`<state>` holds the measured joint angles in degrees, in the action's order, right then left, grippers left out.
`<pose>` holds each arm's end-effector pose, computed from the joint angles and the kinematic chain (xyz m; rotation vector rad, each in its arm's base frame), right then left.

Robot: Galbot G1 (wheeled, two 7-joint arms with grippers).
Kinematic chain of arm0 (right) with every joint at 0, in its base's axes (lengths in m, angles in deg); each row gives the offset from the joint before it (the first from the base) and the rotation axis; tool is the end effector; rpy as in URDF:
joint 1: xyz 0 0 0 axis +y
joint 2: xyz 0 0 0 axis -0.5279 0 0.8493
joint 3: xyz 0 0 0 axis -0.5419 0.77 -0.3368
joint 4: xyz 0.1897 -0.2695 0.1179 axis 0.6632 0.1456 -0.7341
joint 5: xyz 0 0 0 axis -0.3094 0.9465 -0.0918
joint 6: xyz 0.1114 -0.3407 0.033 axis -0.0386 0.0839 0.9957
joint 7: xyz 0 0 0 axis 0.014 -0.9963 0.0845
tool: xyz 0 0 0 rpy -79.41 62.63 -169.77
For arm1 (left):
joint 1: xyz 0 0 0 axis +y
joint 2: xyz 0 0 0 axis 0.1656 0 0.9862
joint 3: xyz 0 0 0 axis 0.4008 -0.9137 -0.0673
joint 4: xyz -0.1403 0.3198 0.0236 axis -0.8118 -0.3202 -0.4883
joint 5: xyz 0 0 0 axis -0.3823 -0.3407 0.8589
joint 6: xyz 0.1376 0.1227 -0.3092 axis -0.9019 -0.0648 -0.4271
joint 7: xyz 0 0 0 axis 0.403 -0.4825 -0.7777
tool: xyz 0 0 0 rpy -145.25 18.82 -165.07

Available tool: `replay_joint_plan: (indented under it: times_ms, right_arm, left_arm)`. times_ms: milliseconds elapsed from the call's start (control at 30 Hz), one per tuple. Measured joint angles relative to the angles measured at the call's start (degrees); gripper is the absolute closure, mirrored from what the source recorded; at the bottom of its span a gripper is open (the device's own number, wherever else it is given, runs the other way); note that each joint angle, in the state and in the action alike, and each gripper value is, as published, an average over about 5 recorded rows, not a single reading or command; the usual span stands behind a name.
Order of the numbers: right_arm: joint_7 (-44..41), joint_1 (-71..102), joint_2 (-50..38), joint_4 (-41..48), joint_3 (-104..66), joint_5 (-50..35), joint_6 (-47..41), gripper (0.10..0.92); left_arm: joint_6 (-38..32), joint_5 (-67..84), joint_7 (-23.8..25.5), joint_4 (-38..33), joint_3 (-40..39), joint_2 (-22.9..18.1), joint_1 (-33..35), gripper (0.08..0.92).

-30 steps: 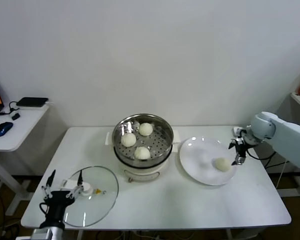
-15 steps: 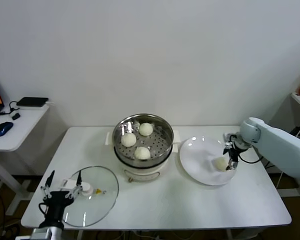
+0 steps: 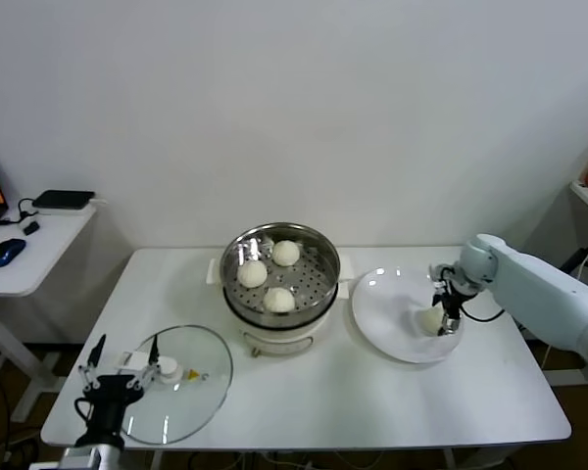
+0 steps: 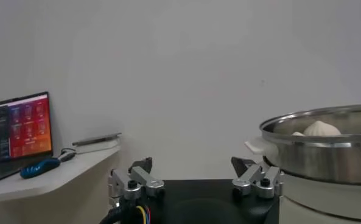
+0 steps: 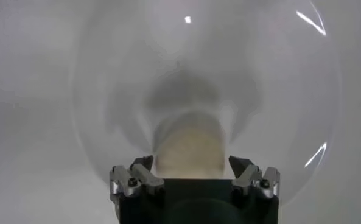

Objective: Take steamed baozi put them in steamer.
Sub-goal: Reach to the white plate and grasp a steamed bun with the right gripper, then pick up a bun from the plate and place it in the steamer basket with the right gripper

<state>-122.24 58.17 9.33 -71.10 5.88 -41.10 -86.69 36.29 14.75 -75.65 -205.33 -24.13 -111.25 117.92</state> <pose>0.5702 -0.1806 -0.2433 1.0731 -1.3794 1.1849 0.1401 0.0818 -0.3093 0.1894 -3.0927 -0.3158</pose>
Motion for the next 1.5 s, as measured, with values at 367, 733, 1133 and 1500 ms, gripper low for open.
replay_joint_plan:
  times_ms: [367, 733, 1133, 1500]
  right_arm:
    - [-0.5, 0.4, 0.4, 0.8, -0.5, 0.1, 0.0, 0.354]
    - [-0.5, -0.5, -0.6, -0.4, 0.1, -1.8, -0.5, 0.377]
    - [0.2, -10.8, -1.8, -6.4, 7.2, -10.3, -1.9, 0.372]
    - [0.0, -26.1, 0.5, -11.2, 18.0, -23.5, -2.6, 0.368]
  left_arm:
    - [0.1, -0.1, 0.0, 0.0, 0.0, 0.0, -0.1, 0.177]
    - [0.1, -0.2, 0.0, 0.1, 0.1, 0.0, -0.2, 0.177]
    - [-0.1, -0.3, -0.2, 0.5, -0.1, -0.1, -0.5, 0.177]
    - [-0.4, -0.7, -0.2, -0.4, -0.2, 0.0, 0.1, 0.177]
